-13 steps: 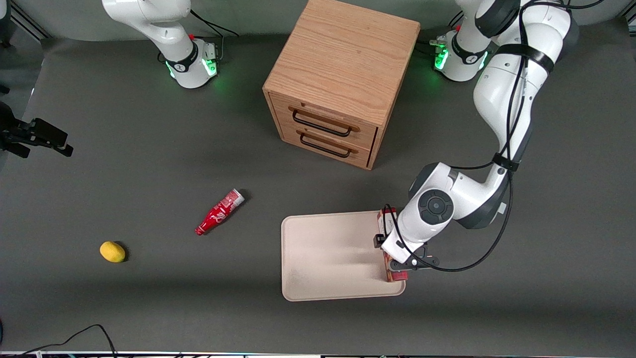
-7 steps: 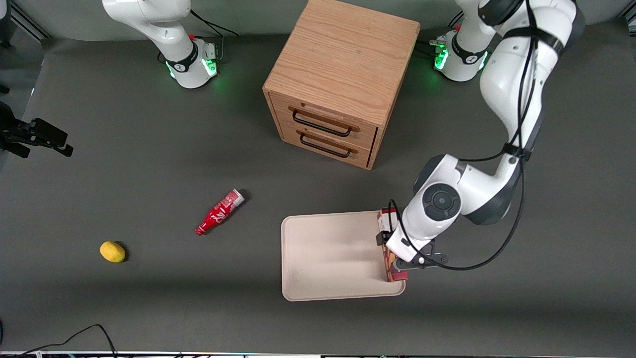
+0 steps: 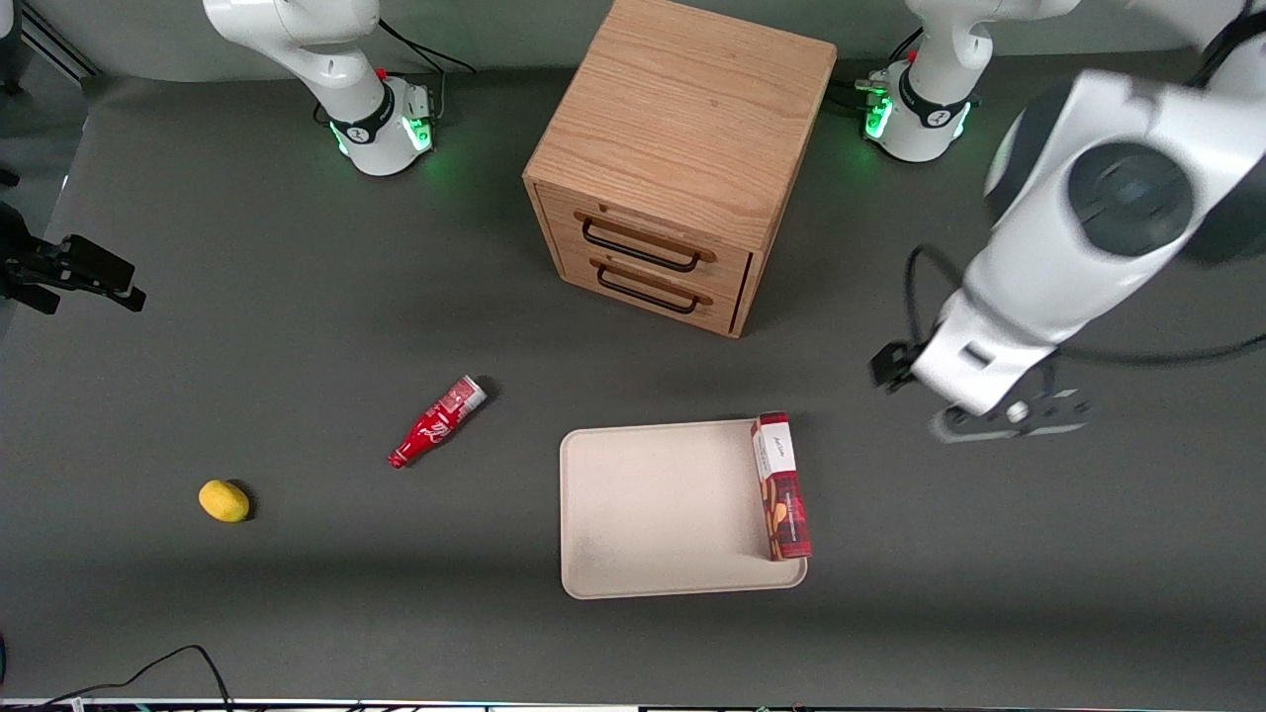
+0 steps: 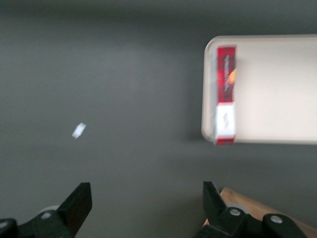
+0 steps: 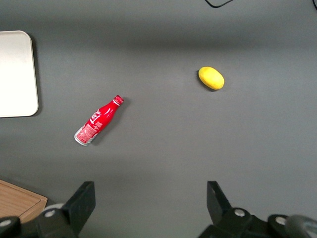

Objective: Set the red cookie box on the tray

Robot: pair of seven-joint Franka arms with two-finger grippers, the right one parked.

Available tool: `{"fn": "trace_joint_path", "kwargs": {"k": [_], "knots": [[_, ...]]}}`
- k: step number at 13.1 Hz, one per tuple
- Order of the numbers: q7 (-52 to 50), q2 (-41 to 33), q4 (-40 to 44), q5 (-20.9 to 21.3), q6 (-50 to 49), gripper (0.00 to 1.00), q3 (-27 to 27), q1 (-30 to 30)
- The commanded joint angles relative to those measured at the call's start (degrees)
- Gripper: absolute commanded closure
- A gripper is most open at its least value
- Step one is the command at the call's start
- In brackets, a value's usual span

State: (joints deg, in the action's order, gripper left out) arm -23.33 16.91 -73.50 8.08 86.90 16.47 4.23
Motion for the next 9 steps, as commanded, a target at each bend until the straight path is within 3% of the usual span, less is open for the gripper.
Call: {"fn": "trace_joint_path", "kwargs": {"k": [1, 4, 7, 9], "knots": [[11.0, -8.5, -3.0, -6.3, -7.2, 0.00, -9.3, 0.0], [22.8, -14.6, -5.4, -7.9, -13.7, 0.00, -16.3, 0.0], [28.7, -22.9, -17.5, -9.2, -9.1, 0.00, -21.4, 0.7], [28.7, -29.5, -26.0, -9.2, -5.1, 0.00, -22.0, 0.7]]}}
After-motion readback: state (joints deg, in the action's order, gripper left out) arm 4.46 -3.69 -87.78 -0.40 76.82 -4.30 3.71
